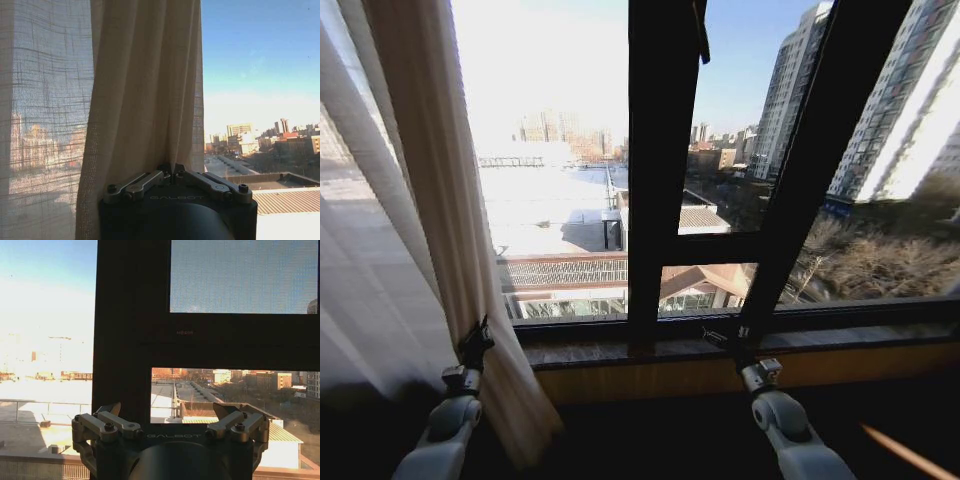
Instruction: Open the curtains by pulling them apart, changing their state from closed to fully open.
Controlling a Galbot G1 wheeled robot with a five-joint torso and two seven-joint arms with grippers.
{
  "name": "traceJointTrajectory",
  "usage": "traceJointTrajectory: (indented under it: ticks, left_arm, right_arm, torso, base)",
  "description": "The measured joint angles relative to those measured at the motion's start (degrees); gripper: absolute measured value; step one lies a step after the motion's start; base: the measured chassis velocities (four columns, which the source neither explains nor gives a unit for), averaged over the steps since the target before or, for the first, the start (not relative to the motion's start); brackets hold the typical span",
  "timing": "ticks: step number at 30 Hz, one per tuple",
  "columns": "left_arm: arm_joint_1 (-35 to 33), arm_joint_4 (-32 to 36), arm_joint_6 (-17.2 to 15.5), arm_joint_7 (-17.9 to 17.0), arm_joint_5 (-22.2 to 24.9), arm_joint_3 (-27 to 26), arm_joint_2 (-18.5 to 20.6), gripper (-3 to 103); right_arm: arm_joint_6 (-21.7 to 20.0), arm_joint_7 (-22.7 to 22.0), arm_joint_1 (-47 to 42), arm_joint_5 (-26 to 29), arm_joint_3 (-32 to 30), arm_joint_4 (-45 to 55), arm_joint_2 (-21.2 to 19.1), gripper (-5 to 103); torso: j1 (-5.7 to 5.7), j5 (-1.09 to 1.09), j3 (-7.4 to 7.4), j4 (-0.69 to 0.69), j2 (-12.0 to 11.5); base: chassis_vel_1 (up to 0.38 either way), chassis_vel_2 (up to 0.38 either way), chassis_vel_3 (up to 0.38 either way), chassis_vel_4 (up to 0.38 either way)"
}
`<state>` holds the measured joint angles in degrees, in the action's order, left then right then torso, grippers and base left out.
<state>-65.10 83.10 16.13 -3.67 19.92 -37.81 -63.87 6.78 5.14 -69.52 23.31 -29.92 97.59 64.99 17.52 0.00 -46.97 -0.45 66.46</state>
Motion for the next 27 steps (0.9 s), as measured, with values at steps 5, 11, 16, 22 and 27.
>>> traceJointTrajectory:
  ticks: [5, 11, 16, 22, 27]
  left_arm:
    - [0.2, -0.2, 0.0, 0.0, -0.2, 0.1, -0.1, 0]
    - [0.3, -0.2, 0.0, 0.0, -0.3, 0.2, 0.0, 0]
    - [0.1, 0.0, 0.0, -0.1, -0.4, 0.1, 0.0, 0]
    - [-0.1, 0.0, -0.2, -0.1, -0.7, 0.2, -0.2, 0]
    - [-0.1, -0.2, -0.2, 0.0, -1.0, 0.2, -0.3, 0]
  right_arm:
    - [0.0, 0.0, 0.0, 0.0, 0.0, 0.0, 0.0, 100]
    - [0.0, 0.0, 0.0, 0.0, 0.0, 0.0, 0.0, 100]
    - [0.0, 0.0, 0.0, 0.0, 0.0, 0.0, 0.0, 100]
    - [0.0, 0.0, 0.0, 0.0, 0.0, 0.0, 0.0, 100]
    - [0.0, 0.0, 0.0, 0.0, 0.0, 0.0, 0.0, 100]
  torso:
    - [0.00, 0.00, 0.00, 0.00, 0.0]
    - [0.01, -0.01, 0.00, 0.02, 0.0]
    - [0.00, -0.04, 0.00, 0.03, 0.0]
    - [0.00, 0.04, -0.01, -0.02, 0.0]
    - [-0.01, 0.02, -0.01, -0.02, 0.0]
  base:
    - [0.371, 0.329, -0.394, -0.337]
    - [0.340, 0.308, -0.339, -0.292]
    - [0.143, 0.152, -0.126, -0.116]
    - [-0.017, -0.017, 0.020, 0.009]
    - [-0.032, -0.042, 0.025, 0.018]
